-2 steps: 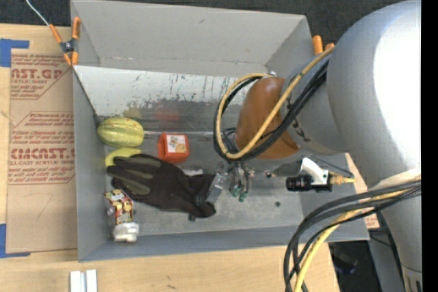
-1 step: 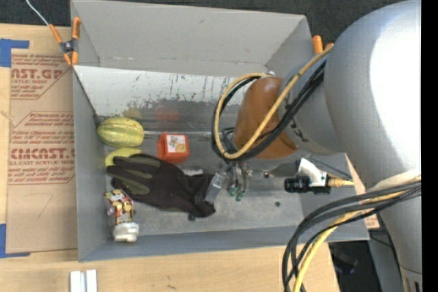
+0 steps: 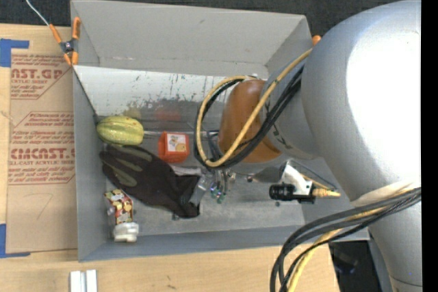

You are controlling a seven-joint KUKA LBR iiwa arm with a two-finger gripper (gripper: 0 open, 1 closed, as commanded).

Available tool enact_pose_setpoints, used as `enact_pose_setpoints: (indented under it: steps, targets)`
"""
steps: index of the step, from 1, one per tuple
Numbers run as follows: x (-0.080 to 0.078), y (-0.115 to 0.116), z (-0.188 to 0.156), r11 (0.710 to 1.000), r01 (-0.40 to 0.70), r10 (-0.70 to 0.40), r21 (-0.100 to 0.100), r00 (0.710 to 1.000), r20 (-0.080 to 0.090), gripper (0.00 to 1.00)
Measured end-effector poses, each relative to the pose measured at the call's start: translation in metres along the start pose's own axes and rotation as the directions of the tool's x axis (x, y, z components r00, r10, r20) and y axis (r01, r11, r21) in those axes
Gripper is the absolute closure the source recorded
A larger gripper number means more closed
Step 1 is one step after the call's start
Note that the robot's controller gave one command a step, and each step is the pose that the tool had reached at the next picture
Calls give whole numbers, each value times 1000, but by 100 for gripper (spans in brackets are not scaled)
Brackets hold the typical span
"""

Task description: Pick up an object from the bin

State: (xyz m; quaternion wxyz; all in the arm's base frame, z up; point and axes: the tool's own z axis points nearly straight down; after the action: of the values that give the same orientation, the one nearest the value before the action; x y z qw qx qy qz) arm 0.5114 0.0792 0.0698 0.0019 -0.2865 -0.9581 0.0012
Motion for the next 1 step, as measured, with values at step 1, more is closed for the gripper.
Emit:
enact_pose_setpoints:
  steps: [1]
  targets:
    - [20,17,-3,1000,-9,9,1,1000,-2,100]
